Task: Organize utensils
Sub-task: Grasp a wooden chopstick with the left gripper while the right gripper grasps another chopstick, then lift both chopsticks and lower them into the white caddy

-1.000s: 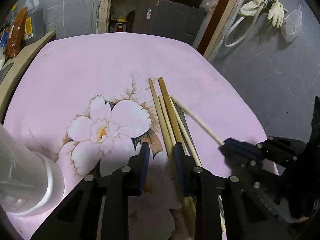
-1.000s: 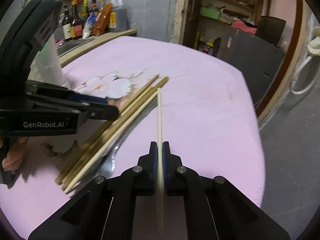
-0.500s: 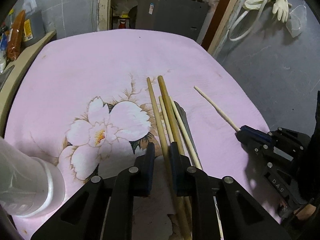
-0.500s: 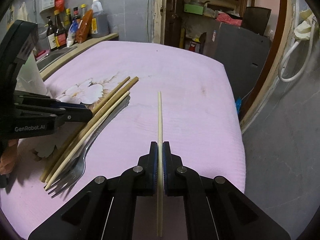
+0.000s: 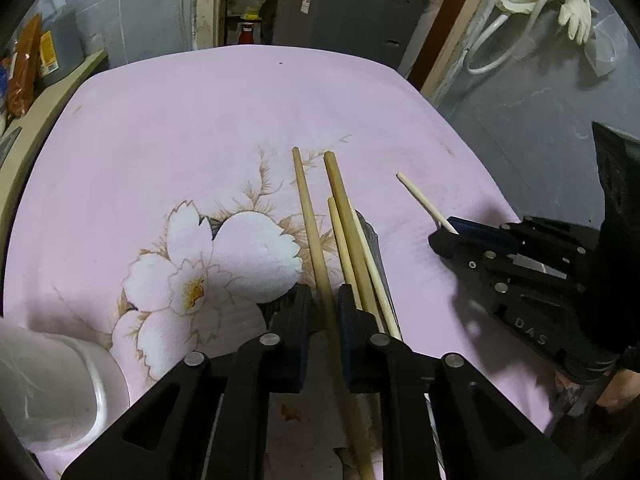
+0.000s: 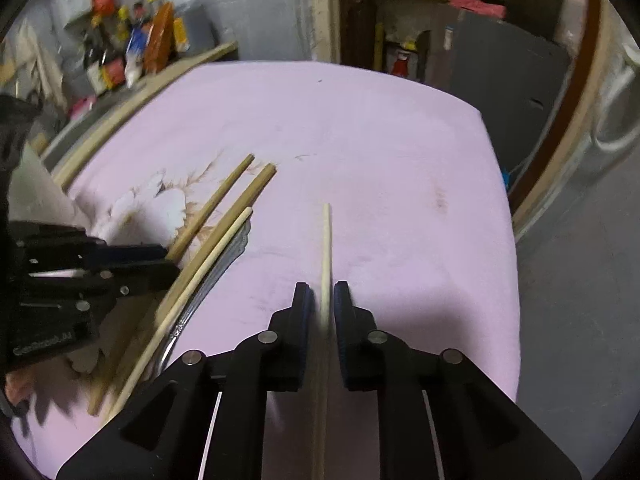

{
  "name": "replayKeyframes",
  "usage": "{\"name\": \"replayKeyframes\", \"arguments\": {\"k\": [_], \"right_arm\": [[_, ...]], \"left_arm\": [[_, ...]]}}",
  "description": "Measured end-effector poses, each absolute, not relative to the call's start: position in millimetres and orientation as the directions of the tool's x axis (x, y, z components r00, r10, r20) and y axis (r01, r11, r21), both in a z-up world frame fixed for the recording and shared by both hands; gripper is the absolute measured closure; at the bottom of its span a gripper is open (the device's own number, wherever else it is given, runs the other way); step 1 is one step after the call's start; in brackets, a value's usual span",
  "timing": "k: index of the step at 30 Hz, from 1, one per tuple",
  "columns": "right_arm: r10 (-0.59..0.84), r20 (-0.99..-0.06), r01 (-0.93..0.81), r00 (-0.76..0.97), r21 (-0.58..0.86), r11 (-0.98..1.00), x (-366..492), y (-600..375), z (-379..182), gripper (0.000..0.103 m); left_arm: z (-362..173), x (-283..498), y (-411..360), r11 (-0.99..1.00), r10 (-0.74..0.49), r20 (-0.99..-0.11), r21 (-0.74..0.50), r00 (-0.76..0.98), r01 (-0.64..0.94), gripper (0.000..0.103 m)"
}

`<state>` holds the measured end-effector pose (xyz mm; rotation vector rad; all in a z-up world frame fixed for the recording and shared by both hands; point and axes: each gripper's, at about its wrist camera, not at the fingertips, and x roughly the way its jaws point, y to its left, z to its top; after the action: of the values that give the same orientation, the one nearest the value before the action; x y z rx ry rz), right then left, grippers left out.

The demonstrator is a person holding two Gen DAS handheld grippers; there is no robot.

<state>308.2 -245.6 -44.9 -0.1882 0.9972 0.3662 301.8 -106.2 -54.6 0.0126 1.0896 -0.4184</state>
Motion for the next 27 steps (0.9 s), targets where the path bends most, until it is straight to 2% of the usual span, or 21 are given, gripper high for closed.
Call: {"name": "replayKeyframes", "arguments": {"k": [3, 5, 7, 14, 17, 20, 27], "right_arm": [[0.192, -0.864, -0.408, 0.466, -0.018, 0.913, 311.4, -240.1, -42.6, 0.093], [0.180, -0.869, -0.418, 0.461, -0.034, 0.908, 312.3, -237.6, -42.2, 0.098], [0.177, -0.871, -0.412, 0.459, -0.032, 0.911, 311.8, -238.3, -41.9, 0.099], [0.247, -0.831, -0.359, 0.499, 0.062, 0.931, 296.1, -253.0, -34.8, 0.100], [0.304, -0.773, -0.352, 0.556, 0.112, 0.929, 277.0, -257.8, -23.4, 0.100], [0.329, -0.670, -0.335, 0.665, 0.126, 0.934, 249.8, -261.6, -6.6, 0.100], [0.358, -0.414, -0.334, 0.837, 0.133, 0.933, 199.7, -252.4, 31.3, 0.100]], "left_arm": [[-52.9, 296.5, -106.0, 0.935, -0.303, -0.862, -0.184, 0.407, 0.305, 0.097], [-52.6, 289.1, -106.3, 0.939, -0.296, -0.857, -0.180, 0.421, 0.294, 0.098], [-51.7, 282.6, -105.7, 0.940, -0.299, -0.852, -0.186, 0.429, 0.287, 0.099], [-42.3, 254.2, -93.1, 0.944, -0.303, -0.823, -0.189, 0.481, 0.272, 0.099], [-34.3, 244.8, -87.1, 0.939, -0.330, -0.787, -0.214, 0.522, 0.270, 0.099], [-23.0, 232.2, -81.5, 0.929, -0.362, -0.735, -0.234, 0.574, 0.287, 0.099], [9.4, 207.6, -76.0, 0.936, -0.351, -0.594, -0.197, 0.724, 0.292, 0.099]]}}
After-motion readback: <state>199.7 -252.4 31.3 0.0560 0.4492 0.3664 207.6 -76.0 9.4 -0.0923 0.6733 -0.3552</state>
